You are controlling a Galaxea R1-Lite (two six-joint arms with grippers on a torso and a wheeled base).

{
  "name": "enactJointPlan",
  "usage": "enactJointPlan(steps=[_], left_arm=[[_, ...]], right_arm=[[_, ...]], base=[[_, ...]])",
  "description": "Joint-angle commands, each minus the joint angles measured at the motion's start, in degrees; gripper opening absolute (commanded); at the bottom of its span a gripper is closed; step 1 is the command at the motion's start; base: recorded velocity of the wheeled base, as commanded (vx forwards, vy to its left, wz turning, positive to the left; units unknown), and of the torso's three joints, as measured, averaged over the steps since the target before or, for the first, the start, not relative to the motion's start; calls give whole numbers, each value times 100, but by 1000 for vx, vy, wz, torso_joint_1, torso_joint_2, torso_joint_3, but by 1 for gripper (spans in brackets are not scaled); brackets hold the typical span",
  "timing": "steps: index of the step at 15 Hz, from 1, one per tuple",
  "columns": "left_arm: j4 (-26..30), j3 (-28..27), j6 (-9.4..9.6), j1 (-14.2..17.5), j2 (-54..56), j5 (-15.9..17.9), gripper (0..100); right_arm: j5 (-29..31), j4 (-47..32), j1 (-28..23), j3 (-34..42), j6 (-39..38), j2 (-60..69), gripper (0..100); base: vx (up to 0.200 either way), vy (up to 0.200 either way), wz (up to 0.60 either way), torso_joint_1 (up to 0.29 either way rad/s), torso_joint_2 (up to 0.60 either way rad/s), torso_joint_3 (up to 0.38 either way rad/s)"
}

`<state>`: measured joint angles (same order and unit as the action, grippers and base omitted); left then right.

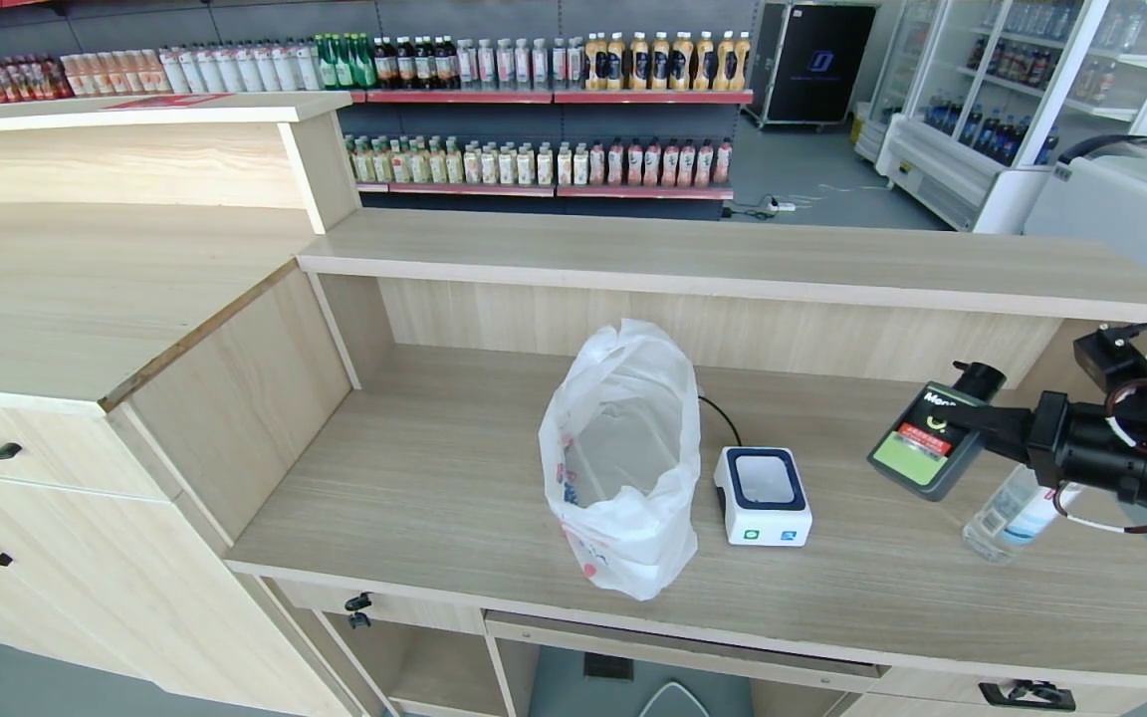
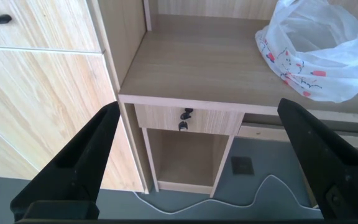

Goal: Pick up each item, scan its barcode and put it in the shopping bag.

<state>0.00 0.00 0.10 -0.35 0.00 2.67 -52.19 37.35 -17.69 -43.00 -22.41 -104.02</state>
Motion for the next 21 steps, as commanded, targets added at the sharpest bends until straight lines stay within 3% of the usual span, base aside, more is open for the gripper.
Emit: enactJointPlan(steps=[1, 6, 9, 10, 12, 14, 16, 18, 21], left_arm=[[0, 0, -1, 0, -9, -3, 100], [0, 0, -1, 0, -9, -3, 100], [0, 0, -1, 0, -9, -3, 100], [0, 0, -1, 0, -9, -3, 100], [0, 0, -1, 0, -9, -3, 100], [0, 0, -1, 0, -9, 5, 100], [0, 0, -1, 0, -9, -3, 100], [0, 0, -1, 0, -9, -3, 100], [0, 0, -1, 0, -9, -3, 100]], right_arm=[[-2, 9, 2, 11, -1, -4, 0], [-2, -9, 11, 63, 8, 84, 0], [253, 27, 20, 28, 360, 831, 0], [772, 132, -7, 81, 1133, 1270, 0], [2934, 264, -130, 494, 3102, 1771, 0], [4648, 475, -121, 722, 3480, 1947, 0], [5280, 554, -59, 810, 3489, 2079, 0], [5315, 554, -42, 828, 3524, 2211, 0], [5298, 563, 635, 749, 3462, 2404, 0]], base=[[0, 0, 0, 0, 0, 0], [0, 0, 0, 0, 0, 0], [0, 0, 0, 0, 0, 0], [0, 0, 0, 0, 0, 0], [0, 0, 0, 0, 0, 0], [0, 0, 0, 0, 0, 0], [0, 0, 0, 0, 0, 0], [0, 0, 0, 0, 0, 0], [0, 0, 400, 3, 0, 5]])
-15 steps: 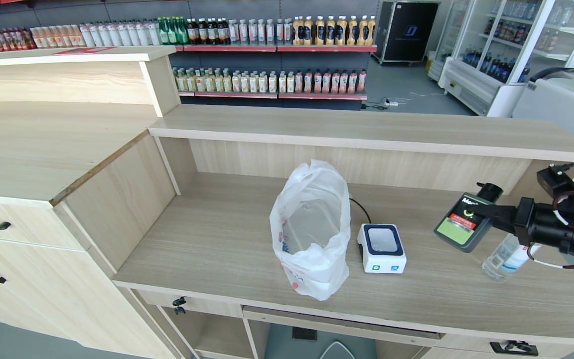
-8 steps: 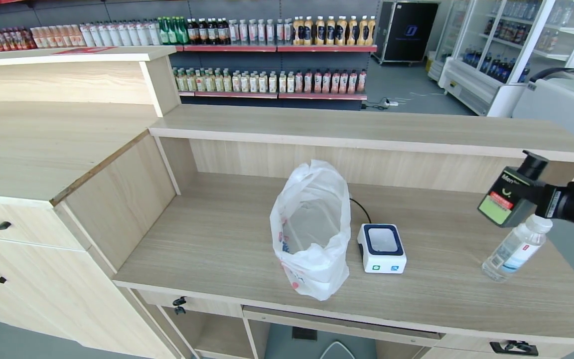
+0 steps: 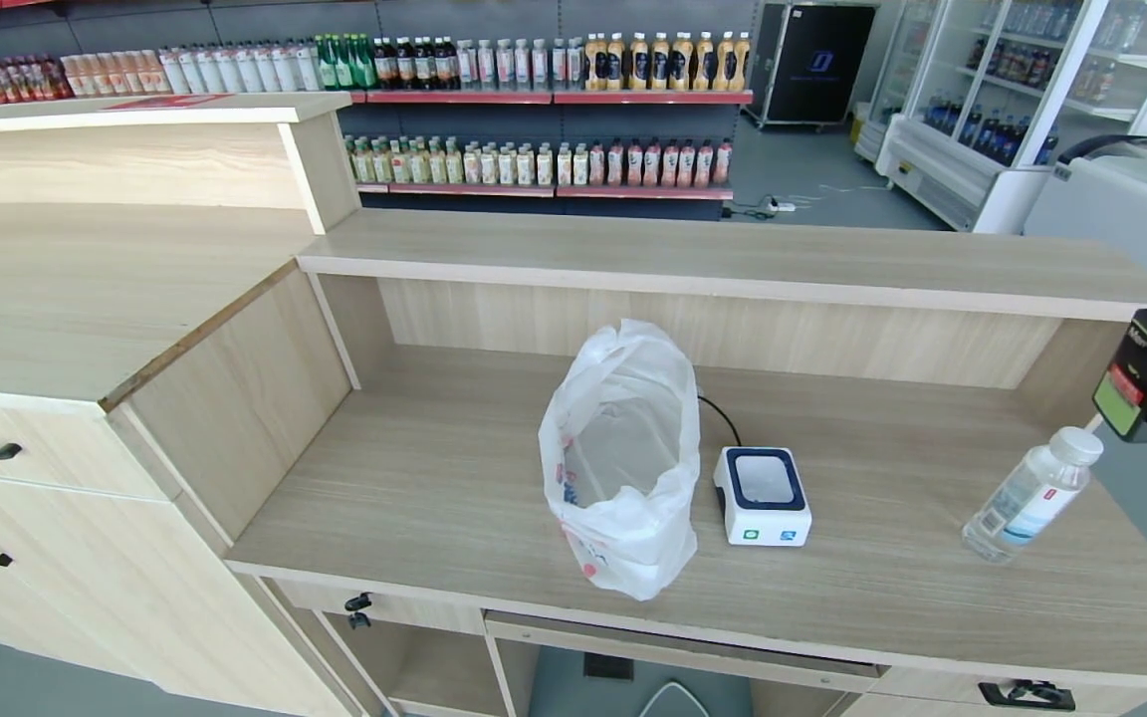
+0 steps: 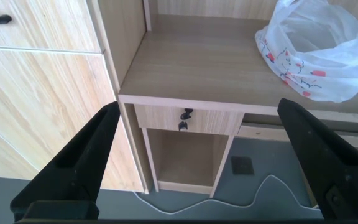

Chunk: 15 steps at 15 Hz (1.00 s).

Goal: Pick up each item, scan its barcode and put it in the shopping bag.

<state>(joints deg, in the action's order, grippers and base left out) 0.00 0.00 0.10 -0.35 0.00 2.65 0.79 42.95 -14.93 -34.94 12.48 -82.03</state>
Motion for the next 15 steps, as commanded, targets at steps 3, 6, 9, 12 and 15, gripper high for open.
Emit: enactJointPlan(steps=[3, 6, 9, 12, 15], left_arm=[[0, 0, -1, 0, -9, -1, 100], [0, 0, -1, 0, -9, -1, 100], [0, 0, -1, 0, -9, -1, 100], [0, 0, -1, 0, -9, -1, 100], [0, 0, -1, 0, -9, 8, 100]], right_arm=[[17, 3, 1071, -321, -9, 82, 0], [9, 117, 1203, -409, -62, -393, 0], [9, 328, 1177, -259, -97, -1087, 0], [-264, 539, 1221, -224, -484, -1588, 0], [-273, 566, 1230, -233, -519, -1992, 0]], base=[[0, 0, 600, -4, 2, 4], [0, 0, 600, 10, -4, 2], [0, 0, 0, 0, 0, 0], [0, 0, 0, 0, 0, 0], [0, 0, 0, 0, 0, 0]])
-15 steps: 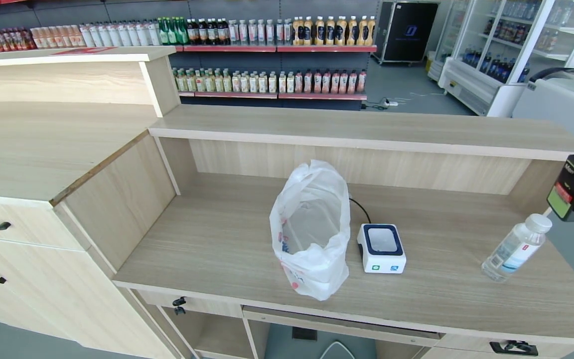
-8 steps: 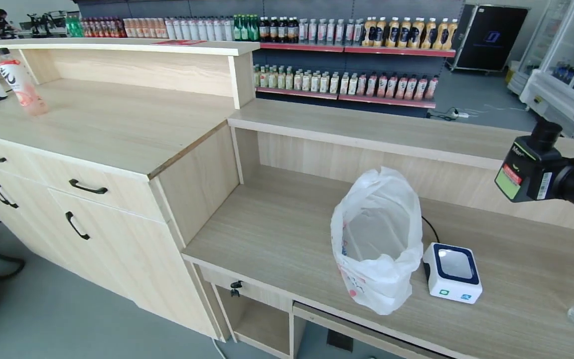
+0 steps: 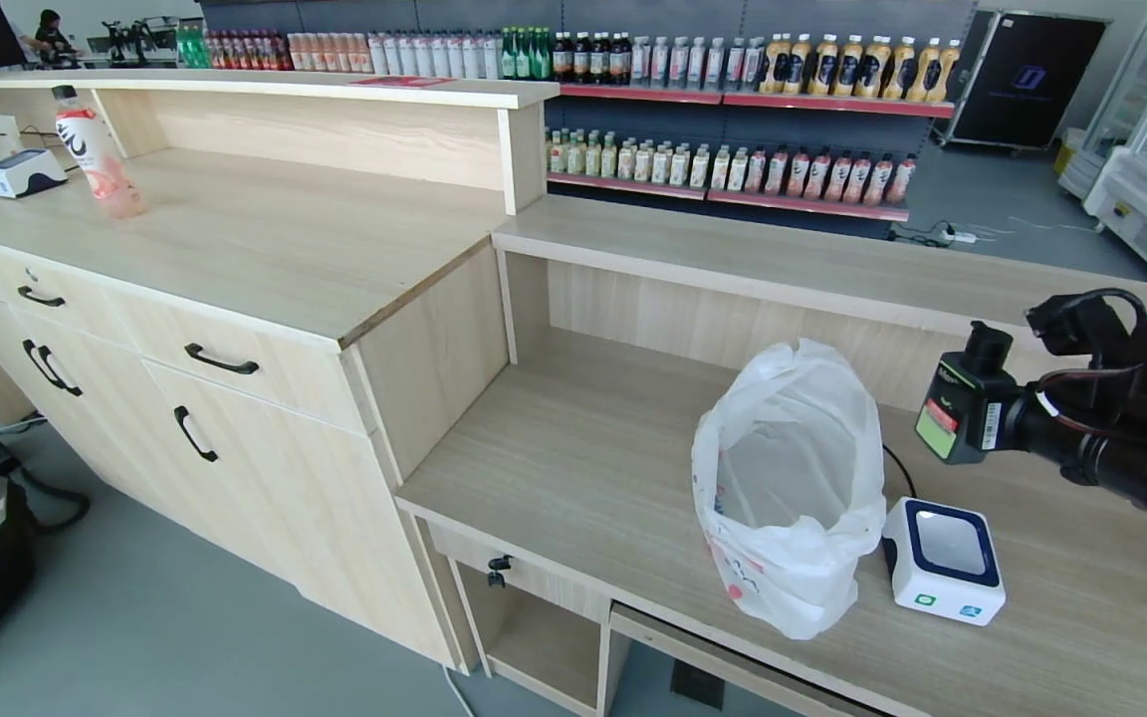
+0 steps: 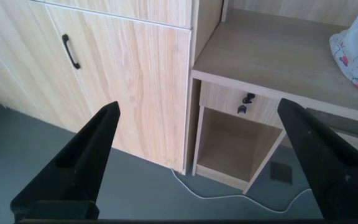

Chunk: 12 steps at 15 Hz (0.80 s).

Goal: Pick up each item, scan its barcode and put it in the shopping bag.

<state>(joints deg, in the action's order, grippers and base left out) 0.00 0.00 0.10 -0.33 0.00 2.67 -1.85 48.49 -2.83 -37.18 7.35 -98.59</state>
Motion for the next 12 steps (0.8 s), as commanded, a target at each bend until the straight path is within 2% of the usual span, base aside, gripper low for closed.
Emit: enactJointPlan(steps=[1, 5, 12], left_arm=[[0, 0, -1, -2, -9, -3, 100], [0, 0, -1, -2, -9, 5, 100], [0, 0, -1, -2, -9, -3, 100]], right_arm=[[-70, 64, 63, -26, -14, -442, 0], [-632, 398, 160, -88, -14, -829, 0], [-650, 1505, 318, -553, -6, -1928, 0]], base=[[0, 0, 0, 0, 0, 0], [0, 0, 0, 0, 0, 0], [0, 0, 0, 0, 0, 0]])
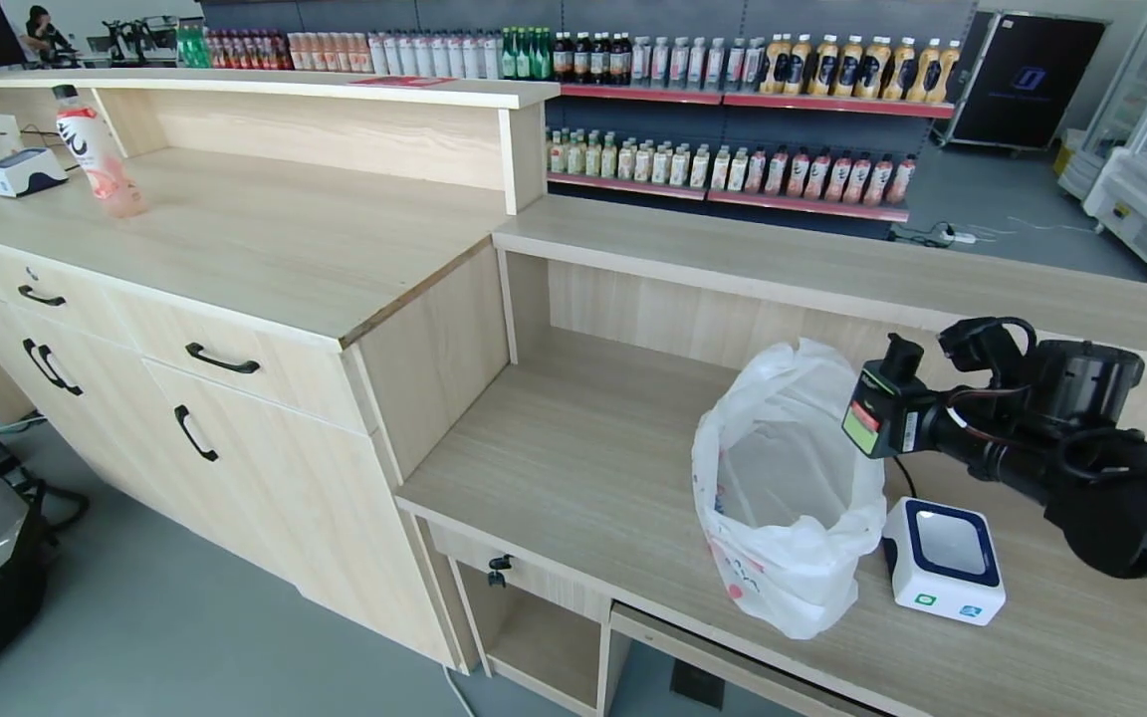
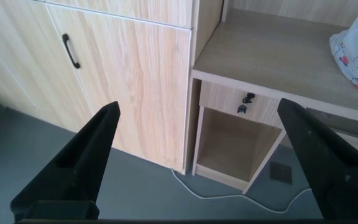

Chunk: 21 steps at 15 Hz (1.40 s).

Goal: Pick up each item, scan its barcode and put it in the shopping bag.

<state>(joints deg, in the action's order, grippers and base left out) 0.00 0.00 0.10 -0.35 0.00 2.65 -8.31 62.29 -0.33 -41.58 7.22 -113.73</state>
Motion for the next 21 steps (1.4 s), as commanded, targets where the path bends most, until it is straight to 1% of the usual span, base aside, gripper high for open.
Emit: enactJointPlan(steps=[1, 3, 7, 11, 15, 19, 21], left_arm=[[0, 0, -1, 0, -9, -1, 100], [0, 0, -1, 0, -9, -1, 100], [0, 0, -1, 0, -9, -1, 100], [0, 0, -1, 0, -9, -1, 100], [0, 0, -1, 0, -9, -1, 100], [0, 0, -1, 0, -9, 8, 100], [0, 0, -1, 0, -9, 8, 100]], right_arm=[[-65, 283, 147, -122, 8, -545, 0], [-179, 477, 209, -113, 8, -704, 0], [-197, 899, 323, -175, -1, -1099, 0], [-197, 1074, 420, -438, -1, -1415, 0], [-197, 1276, 490, -500, -89, -1644, 0], [-197, 1312, 490, -544, -89, -1855, 0], [-197, 1320, 481, -737, -89, -1952, 0]], base=[[0, 0, 0, 0, 0, 0], [0, 0, 0, 0, 0, 0], [0, 0, 0, 0, 0, 0], [0, 0, 0, 0, 0, 0], [0, 0, 0, 0, 0, 0], [0, 0, 0, 0, 0, 0], [0, 0, 0, 0, 0, 0]])
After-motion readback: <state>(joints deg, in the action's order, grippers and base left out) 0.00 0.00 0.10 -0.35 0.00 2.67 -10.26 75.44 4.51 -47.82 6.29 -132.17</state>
